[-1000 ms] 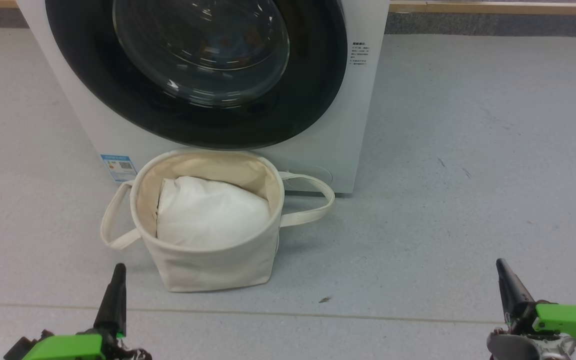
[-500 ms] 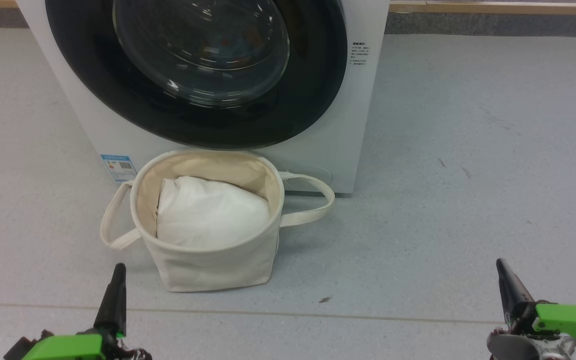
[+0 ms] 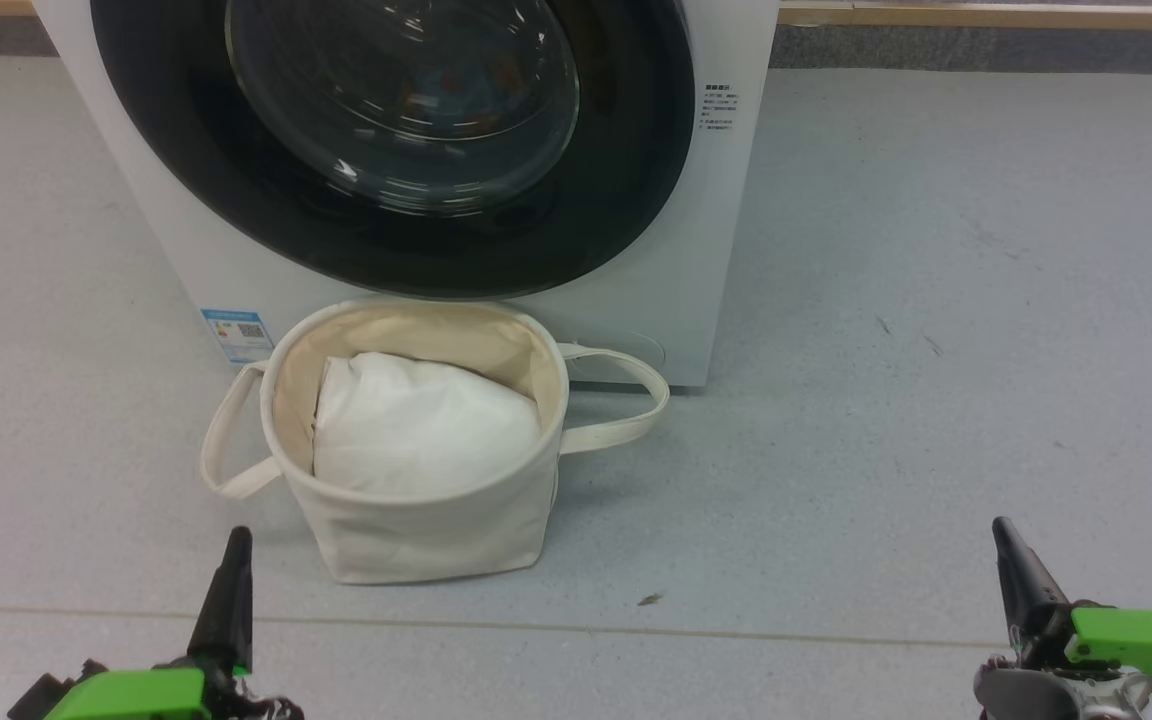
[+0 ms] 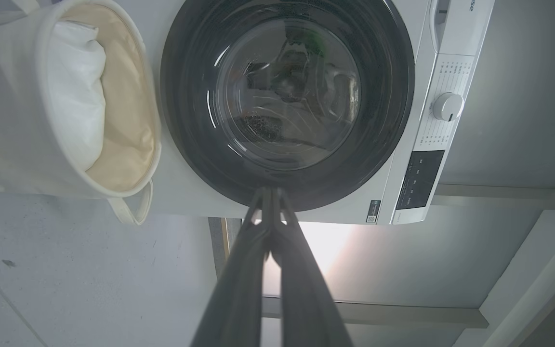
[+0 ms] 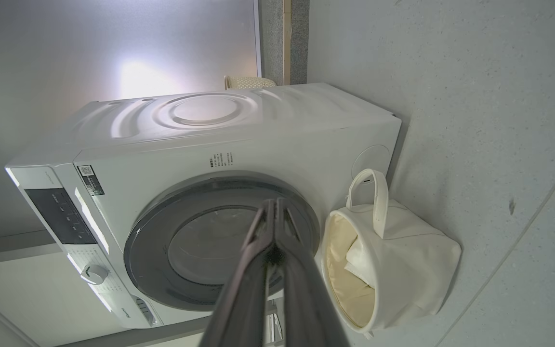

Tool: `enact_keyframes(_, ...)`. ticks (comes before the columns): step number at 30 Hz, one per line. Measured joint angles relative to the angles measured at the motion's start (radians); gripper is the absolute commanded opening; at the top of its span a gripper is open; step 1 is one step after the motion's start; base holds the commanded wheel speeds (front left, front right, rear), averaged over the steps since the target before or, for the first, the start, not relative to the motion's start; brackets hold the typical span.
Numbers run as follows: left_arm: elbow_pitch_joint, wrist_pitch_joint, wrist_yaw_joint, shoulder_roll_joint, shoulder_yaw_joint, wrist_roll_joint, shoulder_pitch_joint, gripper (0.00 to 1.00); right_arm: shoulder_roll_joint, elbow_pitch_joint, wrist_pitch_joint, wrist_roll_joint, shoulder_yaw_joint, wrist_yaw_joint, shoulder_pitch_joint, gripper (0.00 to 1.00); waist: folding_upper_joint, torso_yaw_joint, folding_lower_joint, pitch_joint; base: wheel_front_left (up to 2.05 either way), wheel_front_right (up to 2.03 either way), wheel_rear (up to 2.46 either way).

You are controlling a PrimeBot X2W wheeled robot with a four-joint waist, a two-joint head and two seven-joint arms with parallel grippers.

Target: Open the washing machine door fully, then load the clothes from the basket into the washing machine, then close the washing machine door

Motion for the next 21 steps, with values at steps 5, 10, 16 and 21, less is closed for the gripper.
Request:
enact_keyframes(5,0.0,0.0,0.0,0.0,0.0,0.0,0.0,0.0,0.0,0.0,0.0,0.0,0.0,0.0,0.0,0.0,0.0,0.0,0.0,0.0,0.0,0.0,0.0)
enact_keyframes(10,0.0,0.0,0.0,0.0,0.0,0.0,0.0,0.0,0.0,0.0,0.0,0.0,0.0,0.0,0.0,0.0,0.0,0.0,0.0,0.0,0.0,0.0,0.0)
enact_keyframes(16,0.0,0.0,0.0,0.0,0.0,0.0,0.0,0.0,0.0,0.0,0.0,0.0,0.0,0.0,0.0,0.0,0.0,0.0,0.0,0.0,0.0,0.0,0.0)
enact_keyframes(21,0.0,0.0,0.0,0.0,0.0,0.0,0.0,0.0,0.0,0.0,0.0,0.0,0.0,0.0,0.0,0.0,0.0,0.0,0.0,0.0,0.0,0.0,0.0)
